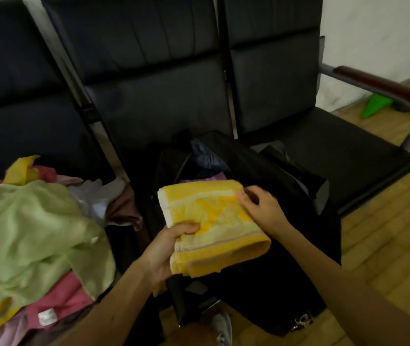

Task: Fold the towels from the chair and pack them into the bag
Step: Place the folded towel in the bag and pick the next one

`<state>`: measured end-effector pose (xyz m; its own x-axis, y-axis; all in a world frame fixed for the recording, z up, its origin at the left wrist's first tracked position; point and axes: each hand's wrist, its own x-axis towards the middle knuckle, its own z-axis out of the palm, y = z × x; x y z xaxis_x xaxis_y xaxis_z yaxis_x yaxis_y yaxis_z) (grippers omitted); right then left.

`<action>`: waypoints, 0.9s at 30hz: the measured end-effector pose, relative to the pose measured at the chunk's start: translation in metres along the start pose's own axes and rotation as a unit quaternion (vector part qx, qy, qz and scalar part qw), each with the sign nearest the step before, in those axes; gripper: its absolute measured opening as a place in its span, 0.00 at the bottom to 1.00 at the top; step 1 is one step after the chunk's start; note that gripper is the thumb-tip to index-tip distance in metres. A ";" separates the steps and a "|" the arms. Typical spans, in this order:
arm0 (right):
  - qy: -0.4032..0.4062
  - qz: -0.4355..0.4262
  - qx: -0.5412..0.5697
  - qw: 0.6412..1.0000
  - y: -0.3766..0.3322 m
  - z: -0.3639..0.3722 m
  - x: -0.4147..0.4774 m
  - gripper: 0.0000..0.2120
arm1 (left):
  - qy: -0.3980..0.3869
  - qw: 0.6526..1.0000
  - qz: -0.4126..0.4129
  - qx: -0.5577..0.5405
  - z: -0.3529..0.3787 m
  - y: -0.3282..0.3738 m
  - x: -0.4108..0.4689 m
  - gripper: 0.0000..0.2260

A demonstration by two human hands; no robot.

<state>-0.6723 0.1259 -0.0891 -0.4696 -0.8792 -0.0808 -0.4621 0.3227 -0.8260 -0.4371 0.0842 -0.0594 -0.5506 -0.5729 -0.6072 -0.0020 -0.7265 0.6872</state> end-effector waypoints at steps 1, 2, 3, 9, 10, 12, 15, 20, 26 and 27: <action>0.083 -0.057 -0.180 0.979 0.012 0.000 0.020 0.22 | 0.002 1.000 0.008 0.010 -0.003 0.003 0.010 0.23; 0.125 -0.090 -0.325 0.933 0.022 0.001 0.038 0.28 | 0.003 1.000 0.016 0.022 -0.005 0.005 0.018 0.24; 0.122 -0.085 -0.420 0.895 0.031 0.003 0.056 0.38 | 0.005 0.999 0.021 0.026 -0.008 0.007 0.027 0.26; 0.107 -0.075 -0.649 0.749 0.061 -0.028 0.129 0.43 | -0.006 1.000 0.015 0.024 -0.028 0.015 0.068 0.29; 0.105 -0.068 -0.659 0.742 0.062 -0.039 0.137 0.40 | -0.001 0.999 0.019 0.028 -0.030 0.016 0.073 0.28; 0.073 -0.014 -0.672 0.737 0.067 -0.062 0.149 0.42 | 0.021 0.999 0.025 0.034 -0.032 0.016 0.083 0.27; 0.089 0.005 -0.645 0.759 0.076 -0.096 0.165 0.42 | 0.064 0.997 0.029 0.045 -0.037 0.013 0.094 0.20; 0.237 -0.033 -0.590 0.771 0.077 -0.132 0.194 0.36 | 0.079 0.995 0.026 0.051 -0.046 0.010 0.098 0.15; 0.119 0.039 -0.628 0.768 0.088 -0.120 0.198 0.38 | 0.025 0.998 0.006 0.056 -0.009 0.012 0.108 0.26; 0.104 0.046 -0.618 0.778 0.087 -0.119 0.199 0.38 | 0.018 0.998 0.007 0.055 -0.002 0.012 0.111 0.25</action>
<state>-0.8954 0.0206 -0.1102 -0.5952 -0.7984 0.0912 -0.7293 0.5844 0.3557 -0.4967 0.0111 -0.1190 -0.5208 -0.5971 -0.6102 -0.0869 -0.6739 0.7337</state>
